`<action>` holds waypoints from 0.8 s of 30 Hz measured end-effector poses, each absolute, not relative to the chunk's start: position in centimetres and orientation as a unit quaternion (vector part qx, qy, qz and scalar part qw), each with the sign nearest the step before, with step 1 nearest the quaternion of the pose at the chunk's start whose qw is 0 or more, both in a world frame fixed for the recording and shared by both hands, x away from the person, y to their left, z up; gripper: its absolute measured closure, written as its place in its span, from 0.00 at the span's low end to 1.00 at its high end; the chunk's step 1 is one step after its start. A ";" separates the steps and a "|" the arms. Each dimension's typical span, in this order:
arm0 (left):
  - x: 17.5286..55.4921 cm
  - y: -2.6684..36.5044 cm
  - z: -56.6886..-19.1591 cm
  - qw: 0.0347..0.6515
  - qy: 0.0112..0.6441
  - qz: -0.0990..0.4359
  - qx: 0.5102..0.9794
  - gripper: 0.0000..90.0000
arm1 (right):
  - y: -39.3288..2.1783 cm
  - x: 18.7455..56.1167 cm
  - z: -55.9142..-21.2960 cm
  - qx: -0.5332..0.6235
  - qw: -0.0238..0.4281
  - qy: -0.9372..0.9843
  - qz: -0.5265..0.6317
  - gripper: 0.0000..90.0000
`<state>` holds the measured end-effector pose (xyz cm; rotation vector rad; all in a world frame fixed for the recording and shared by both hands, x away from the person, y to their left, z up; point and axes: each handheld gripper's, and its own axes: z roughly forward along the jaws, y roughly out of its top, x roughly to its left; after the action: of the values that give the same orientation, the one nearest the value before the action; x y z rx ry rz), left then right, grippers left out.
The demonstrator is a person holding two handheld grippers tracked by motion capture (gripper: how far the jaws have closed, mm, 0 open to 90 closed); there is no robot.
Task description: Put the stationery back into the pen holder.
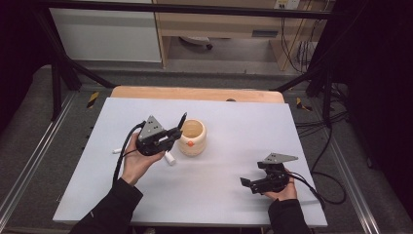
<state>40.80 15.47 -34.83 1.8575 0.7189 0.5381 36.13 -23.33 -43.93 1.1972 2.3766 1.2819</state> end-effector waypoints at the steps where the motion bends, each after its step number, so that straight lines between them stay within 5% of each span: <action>1: 40.9 15.3 -34.7 0.516 0.299 0.223 0.771 0.87 | -23.3 36.1 -43.9 0.402 0.093 0.801 0.433 0.00; 24: 43.7 12.2 -33.7 0.526 0.313 0.231 0.757 0.87 | -23.3 36.1 -43.9 0.401 0.093 0.803 0.432 0.00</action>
<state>43.69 12.20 -33.67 1.8099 0.7487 0.5514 36.10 -23.32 -43.94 1.1897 2.3819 1.2822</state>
